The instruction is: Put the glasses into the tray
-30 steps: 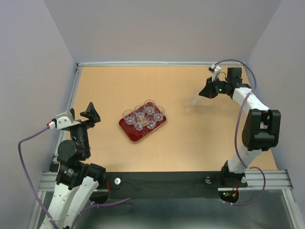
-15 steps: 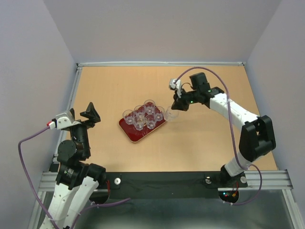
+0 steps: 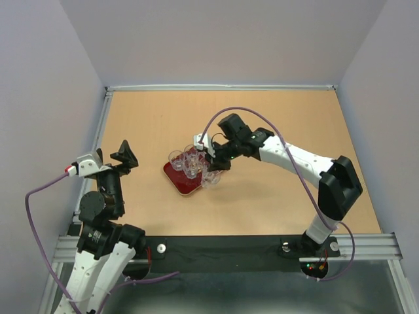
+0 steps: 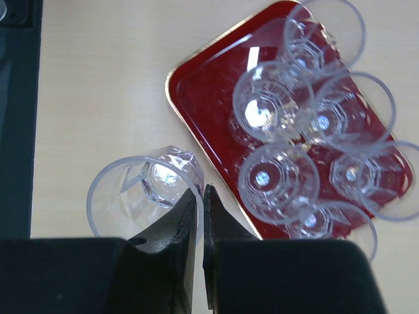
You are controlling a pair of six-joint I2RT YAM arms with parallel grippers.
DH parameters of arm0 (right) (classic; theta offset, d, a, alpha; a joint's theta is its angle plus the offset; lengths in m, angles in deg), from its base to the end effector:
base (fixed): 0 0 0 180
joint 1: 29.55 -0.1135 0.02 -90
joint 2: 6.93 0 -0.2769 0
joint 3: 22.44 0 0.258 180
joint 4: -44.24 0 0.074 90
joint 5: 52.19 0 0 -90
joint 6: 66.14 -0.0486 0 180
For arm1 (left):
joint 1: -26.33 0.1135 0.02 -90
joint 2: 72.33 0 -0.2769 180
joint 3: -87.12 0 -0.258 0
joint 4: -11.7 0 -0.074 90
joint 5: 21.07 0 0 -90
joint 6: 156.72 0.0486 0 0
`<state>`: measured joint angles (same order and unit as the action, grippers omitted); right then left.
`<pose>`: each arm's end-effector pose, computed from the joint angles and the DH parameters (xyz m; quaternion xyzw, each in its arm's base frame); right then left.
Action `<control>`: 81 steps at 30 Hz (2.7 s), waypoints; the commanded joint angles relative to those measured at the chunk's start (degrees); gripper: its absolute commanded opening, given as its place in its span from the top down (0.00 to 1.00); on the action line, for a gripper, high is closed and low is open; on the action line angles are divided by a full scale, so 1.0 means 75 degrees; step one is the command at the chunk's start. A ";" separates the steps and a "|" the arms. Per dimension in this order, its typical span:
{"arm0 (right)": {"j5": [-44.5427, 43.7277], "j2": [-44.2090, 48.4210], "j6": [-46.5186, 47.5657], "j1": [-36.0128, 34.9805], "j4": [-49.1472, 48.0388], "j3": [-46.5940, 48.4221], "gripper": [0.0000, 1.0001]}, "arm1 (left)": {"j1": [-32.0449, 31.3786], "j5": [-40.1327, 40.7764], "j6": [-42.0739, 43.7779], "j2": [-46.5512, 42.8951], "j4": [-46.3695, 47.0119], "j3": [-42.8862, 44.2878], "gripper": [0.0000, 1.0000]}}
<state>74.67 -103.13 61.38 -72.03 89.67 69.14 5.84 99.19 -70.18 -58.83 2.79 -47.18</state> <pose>0.2602 0.2778 0.2815 -0.6559 0.6136 0.3109 0.3109 0.0794 -0.0035 0.3615 -0.1370 0.5572 -0.0269 0.8186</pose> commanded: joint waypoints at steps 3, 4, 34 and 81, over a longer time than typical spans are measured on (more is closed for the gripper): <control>-0.0438 -0.0567 -0.0033 -0.0897 0.0083 0.0878 1.00 | 0.0060 0.0114 0.0099 0.0111 0.0380 -0.0093 0.07; -0.0496 -0.0660 -0.0080 -0.0968 0.0094 0.0961 1.00 | 0.0072 0.0114 0.0099 0.0076 0.0368 -0.0093 0.07; -0.3075 -0.2817 -0.0889 -0.2094 0.0012 0.2943 0.92 | 0.0072 0.0125 0.0087 -0.0065 0.0380 -0.0105 0.07; -0.6269 0.4177 -0.3231 0.3387 -0.3373 -0.2526 0.00 | 0.0084 -0.0530 0.0099 0.0825 0.0298 0.0035 0.03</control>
<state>37.66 -76.69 45.40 -51.25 75.09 54.67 6.19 97.42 -70.12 -53.87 2.94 -47.93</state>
